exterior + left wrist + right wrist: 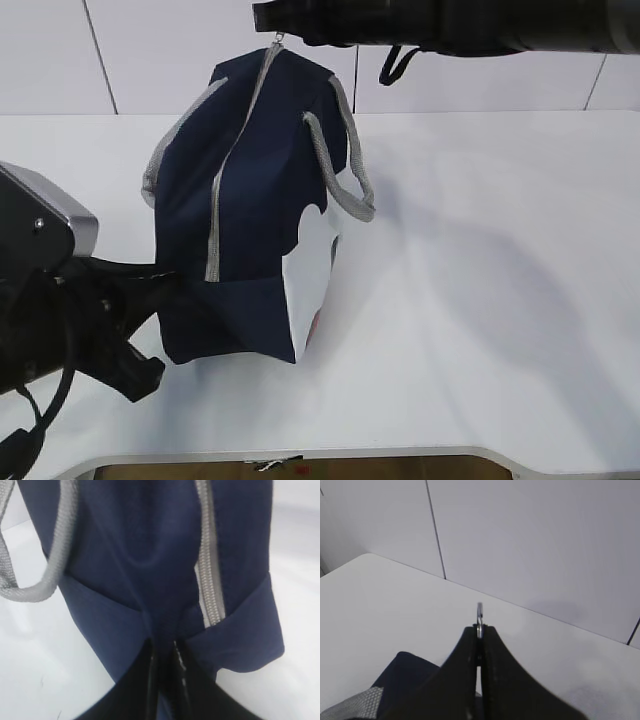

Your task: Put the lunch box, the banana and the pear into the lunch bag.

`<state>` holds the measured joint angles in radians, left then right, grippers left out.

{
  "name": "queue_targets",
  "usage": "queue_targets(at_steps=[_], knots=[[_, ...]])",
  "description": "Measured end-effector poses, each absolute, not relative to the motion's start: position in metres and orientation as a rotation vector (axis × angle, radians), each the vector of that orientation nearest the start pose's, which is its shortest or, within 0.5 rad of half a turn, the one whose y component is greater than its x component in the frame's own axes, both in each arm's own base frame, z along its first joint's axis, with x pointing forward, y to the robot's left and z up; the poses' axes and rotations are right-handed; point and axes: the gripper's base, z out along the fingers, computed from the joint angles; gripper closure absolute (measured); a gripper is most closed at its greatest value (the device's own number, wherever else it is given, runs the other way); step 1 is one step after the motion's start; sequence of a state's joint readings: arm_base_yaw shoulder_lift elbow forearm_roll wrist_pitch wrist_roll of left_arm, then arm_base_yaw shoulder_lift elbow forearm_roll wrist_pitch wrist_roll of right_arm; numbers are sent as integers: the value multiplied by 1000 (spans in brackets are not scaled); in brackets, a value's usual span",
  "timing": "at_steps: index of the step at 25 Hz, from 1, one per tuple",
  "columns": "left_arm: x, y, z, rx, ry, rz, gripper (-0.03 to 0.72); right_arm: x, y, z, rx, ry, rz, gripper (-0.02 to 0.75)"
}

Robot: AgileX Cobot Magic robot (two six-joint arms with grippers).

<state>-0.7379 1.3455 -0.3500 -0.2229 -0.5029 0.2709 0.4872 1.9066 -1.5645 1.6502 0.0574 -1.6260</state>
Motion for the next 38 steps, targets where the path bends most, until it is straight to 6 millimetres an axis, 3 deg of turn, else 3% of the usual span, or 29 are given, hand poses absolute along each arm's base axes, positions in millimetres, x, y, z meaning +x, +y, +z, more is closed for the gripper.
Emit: queue_targets(at_steps=[8,16,19,24,26,32,35,38], knots=[[174,-146,188,727,1863,-326,671,429,214,291,-393,1834,415,721],[173,-142,191,647,1900,-353,648,423,220,304,-411,1794,566,721],[170,-138,197,585,1911,-383,551,422,221,306,-420,1785,585,721],[161,-130,214,473,1926,-457,268,420,224,307,-451,1771,629,721],[155,-126,220,449,1948,-495,223,419,225,307,-459,1767,640,721],[152,-129,274,442,1886,-610,197,416,229,308,-491,1753,684,721],[163,-127,302,411,1872,-618,196,416,229,308,-499,1749,691,721],[178,-123,318,378,1915,-596,199,416,229,308,-500,1749,693,721]])
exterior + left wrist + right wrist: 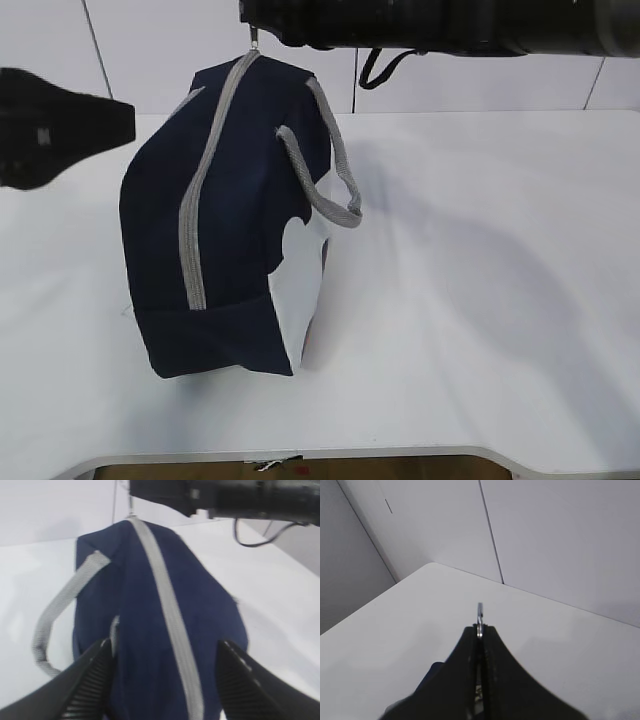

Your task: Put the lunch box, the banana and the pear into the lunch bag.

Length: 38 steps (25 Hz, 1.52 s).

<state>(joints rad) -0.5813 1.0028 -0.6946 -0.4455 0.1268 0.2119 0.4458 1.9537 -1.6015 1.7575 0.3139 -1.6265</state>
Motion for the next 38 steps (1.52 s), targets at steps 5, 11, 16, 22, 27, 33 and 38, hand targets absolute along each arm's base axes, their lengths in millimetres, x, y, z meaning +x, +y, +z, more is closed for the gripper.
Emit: queue_targets(at_steps=[5,11,16,22,27,33,38], knots=[[207,-116,335,354,2056,-560,240,415,230,308,-504,1748,694,721],[243,-133,347,434,2217,-576,251,415,230,308,-506,1747,696,721],[276,-147,350,495,2296,-556,253,415,230,309,-507,1747,698,721],[314,-150,346,498,2376,-539,278,415,230,309,-498,1750,705,721],[326,-155,332,517,2473,-567,329,415,230,309,-497,1751,706,721],[327,-157,327,520,2510,-593,334,415,230,309,-497,1751,706,721],[331,-163,313,505,2571,-660,335,415,230,309,-497,1751,706,721]])
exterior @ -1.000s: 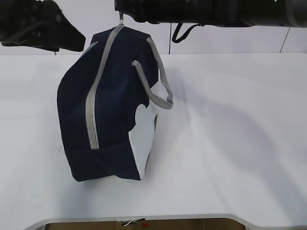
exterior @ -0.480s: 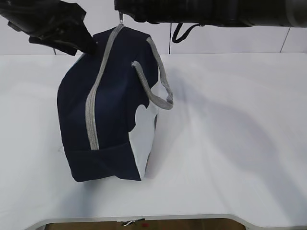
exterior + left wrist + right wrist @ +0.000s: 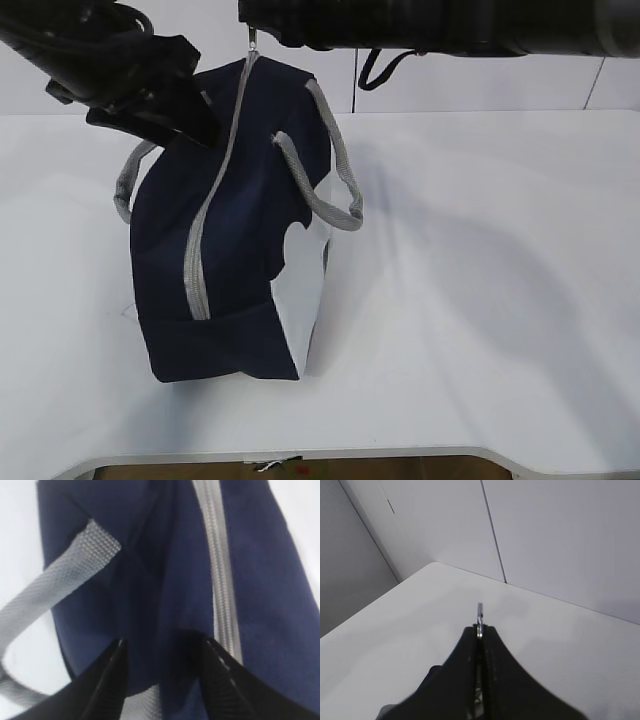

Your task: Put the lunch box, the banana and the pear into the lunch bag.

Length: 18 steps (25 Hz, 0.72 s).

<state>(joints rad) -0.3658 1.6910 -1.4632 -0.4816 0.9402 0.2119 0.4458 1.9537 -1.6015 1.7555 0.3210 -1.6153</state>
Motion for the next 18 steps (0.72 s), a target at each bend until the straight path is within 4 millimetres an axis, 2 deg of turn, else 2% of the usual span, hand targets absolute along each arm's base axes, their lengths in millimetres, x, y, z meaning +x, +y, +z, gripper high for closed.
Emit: queue_targets(at_steps=[6,8,11,12,14,18], knots=[[335,-166,305,498,2596,-677,347,415,230,308,-499,1750,705,721],[336,-167,302,496,2609,-680,398,415,230,309,-500,1750,710,721],[338,-167,299,550,2603,-656,585,415,230,309,-497,1751,716,721],[338,-166,299,588,2596,-634,622,415,230,309,-497,1751,716,721],[340,-165,305,677,2565,-581,656,415,230,309,-495,1752,718,721],[342,-162,322,858,2500,-483,664,415,230,309,-492,1753,719,721]])
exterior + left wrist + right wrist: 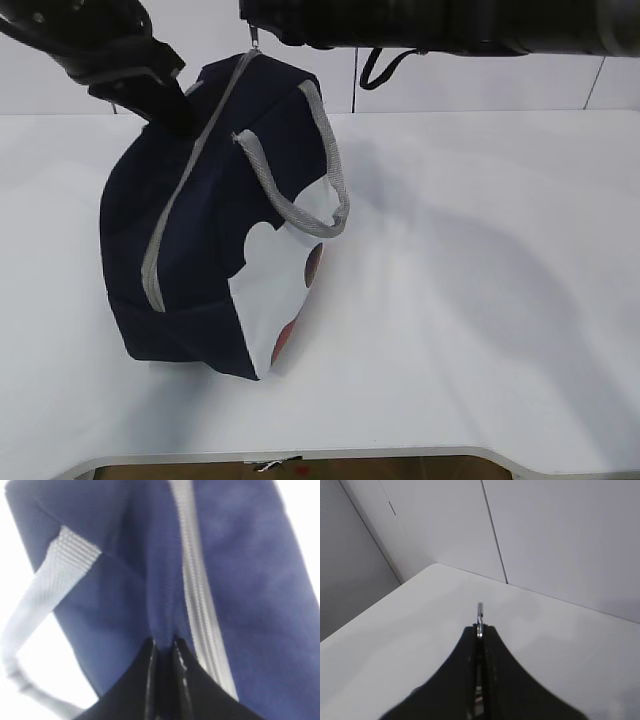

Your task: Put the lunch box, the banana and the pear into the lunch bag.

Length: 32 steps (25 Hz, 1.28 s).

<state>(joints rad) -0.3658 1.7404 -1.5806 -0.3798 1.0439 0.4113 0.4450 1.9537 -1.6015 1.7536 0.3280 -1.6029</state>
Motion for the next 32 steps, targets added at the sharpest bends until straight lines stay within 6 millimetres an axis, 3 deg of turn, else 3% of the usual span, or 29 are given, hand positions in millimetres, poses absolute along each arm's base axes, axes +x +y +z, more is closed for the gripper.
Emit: queue_targets(at_steps=[6,17,32], knots=[[336,-160,334,1094,2463,-441,667,417,228,308,-471,1762,694,721],[336,-161,335,1122,2442,-438,668,422,222,304,-437,1783,601,721],[331,-159,340,1139,2440,-439,669,443,215,262,-301,1903,536,721]])
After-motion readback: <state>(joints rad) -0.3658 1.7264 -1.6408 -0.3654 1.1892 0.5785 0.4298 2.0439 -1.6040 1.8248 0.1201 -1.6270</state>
